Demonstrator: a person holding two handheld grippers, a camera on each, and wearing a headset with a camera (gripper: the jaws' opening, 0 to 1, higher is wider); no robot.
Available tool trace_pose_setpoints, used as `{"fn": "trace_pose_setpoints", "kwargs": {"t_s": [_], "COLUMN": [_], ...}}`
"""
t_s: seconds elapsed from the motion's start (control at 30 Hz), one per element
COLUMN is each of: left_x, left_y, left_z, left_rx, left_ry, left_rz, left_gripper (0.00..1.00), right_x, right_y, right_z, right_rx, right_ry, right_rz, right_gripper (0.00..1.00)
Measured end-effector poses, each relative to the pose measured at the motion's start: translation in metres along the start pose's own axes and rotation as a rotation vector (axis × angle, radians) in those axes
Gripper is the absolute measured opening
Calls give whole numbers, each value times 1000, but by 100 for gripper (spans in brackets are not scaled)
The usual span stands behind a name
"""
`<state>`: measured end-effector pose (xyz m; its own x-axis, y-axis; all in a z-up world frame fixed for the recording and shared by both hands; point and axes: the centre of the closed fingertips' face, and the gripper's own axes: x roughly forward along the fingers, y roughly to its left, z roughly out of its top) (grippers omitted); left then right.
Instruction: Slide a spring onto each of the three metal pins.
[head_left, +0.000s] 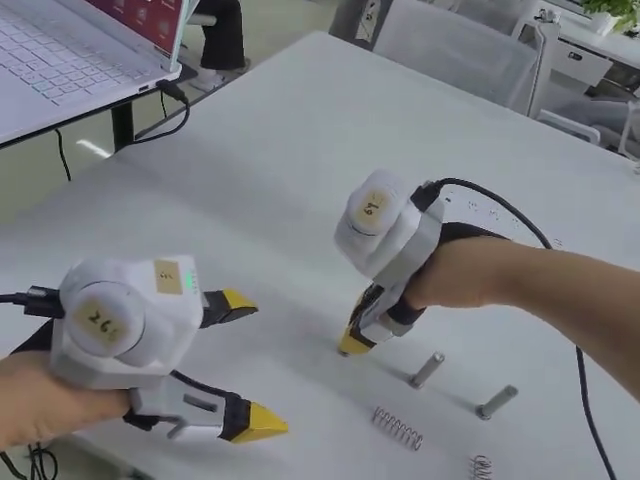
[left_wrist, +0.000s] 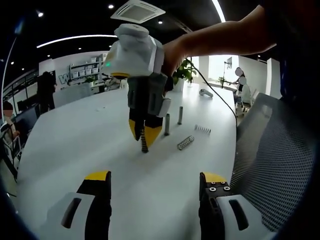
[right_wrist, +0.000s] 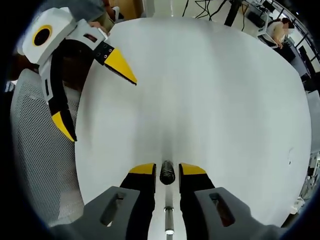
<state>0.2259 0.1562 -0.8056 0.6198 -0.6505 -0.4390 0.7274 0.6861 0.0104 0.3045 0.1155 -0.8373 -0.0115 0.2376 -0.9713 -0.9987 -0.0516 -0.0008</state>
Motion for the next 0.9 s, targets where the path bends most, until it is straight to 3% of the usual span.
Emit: {"fn": "trace_pose_setpoints", "kwargs": {"t_s": [0.33, 0.53, 0.9], "left_x": [2, 5, 9], "left_y": [-4, -3, -9], "left_z": [3, 6, 8], "left_rx": [8, 19, 35], "left_ry": [10, 7, 24], "left_rz": [-17, -25, -49], "left_gripper": [68, 68, 68], "right_x": [-19, -36, -62], "right_y": [-2, -2, 3], "right_z": [0, 2, -12], "right_rx": [33, 86, 117], "right_ry": [-64, -145, -206], "right_rz": [-25, -32, -76], "right_gripper": [19, 19, 20]}}
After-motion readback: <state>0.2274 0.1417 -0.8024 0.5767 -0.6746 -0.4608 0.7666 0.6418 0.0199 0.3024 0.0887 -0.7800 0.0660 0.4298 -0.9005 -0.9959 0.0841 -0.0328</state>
